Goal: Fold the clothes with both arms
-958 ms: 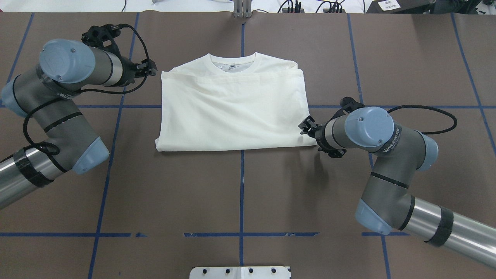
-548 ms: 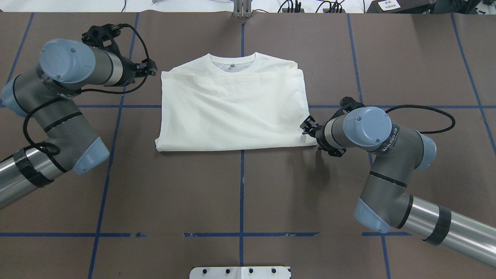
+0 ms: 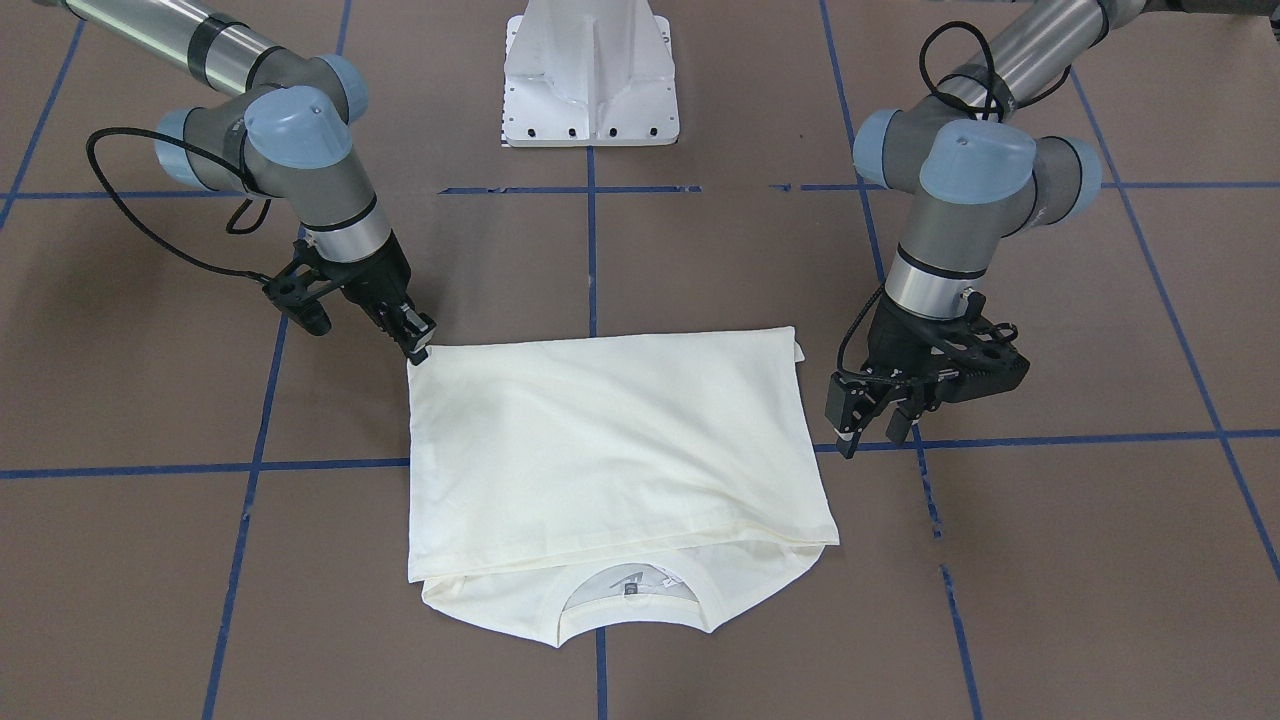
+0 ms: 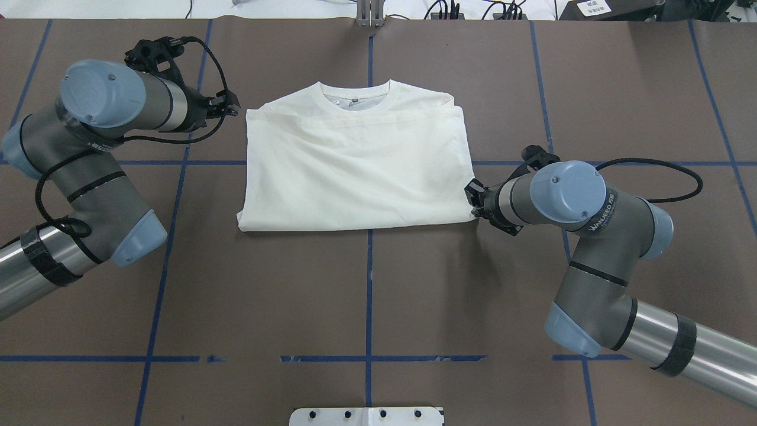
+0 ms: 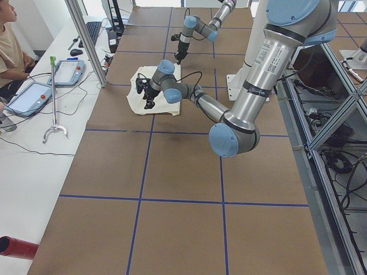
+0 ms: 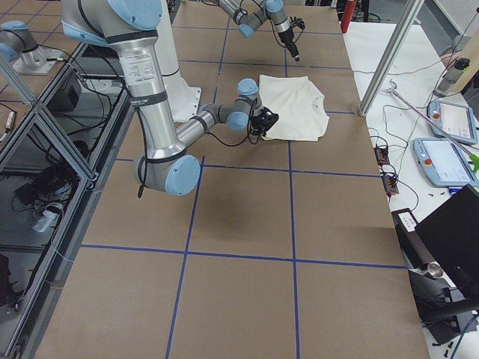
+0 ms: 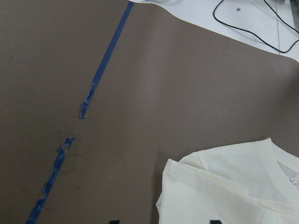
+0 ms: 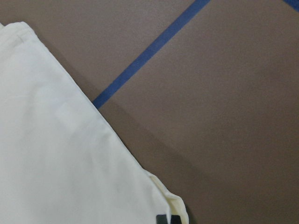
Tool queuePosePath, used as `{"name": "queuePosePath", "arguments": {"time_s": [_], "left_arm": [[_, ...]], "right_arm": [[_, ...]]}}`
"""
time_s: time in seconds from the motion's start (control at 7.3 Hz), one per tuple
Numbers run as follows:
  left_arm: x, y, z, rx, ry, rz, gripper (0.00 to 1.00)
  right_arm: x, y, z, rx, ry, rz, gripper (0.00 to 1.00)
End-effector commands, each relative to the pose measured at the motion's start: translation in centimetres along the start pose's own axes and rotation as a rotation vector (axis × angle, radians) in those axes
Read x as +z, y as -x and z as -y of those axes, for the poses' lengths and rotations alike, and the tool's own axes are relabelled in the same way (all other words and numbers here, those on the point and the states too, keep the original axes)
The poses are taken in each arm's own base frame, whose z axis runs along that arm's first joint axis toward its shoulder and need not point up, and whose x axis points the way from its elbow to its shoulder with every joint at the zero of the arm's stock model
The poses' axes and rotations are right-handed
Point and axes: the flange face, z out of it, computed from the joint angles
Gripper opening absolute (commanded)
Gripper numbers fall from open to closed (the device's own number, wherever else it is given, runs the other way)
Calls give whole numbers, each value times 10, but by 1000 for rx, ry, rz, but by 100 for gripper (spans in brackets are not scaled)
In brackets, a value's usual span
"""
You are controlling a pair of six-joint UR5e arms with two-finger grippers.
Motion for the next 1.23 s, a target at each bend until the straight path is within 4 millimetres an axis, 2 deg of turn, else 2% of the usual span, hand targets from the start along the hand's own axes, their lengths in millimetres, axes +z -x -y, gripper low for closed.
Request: {"name": "queuePosePath", "arguments": {"time_s": [0.0,0.14,0.27,0.41,0.55,0.68,0.82,0.96,1.1], "left_arm": [[-2,-5,-7,-22,7,-11,71],[-9,-12,-9,-23,12,-28,71],[-21,-25,-25,-30,33,-60,71],[-32,-42,-55,-53,81,-97,71],[-56,-58,-76,-95,174,-150,71],[-61,-68,-115,-164,258,-159,73],[-73,-80,-158,-237,329,-165,73],[-68,-73,-191,-296,378,-125,72],[-59,-64,-215,-306,400,-71,71]], "right_arm": [[-108,-66,-52,-57,131,36,0],[-125,-110,-87,-111,222,-32,0],[-141,-144,-122,-170,317,-92,0],[-144,-170,-157,-227,391,-148,0],[-138,-176,-166,-246,365,-146,99],[-137,-174,-164,-243,345,-133,100],[-140,-159,-144,-212,301,-96,100],[-141,-148,-124,-182,261,-73,100],[-145,-137,-102,-154,222,-47,100]]}}
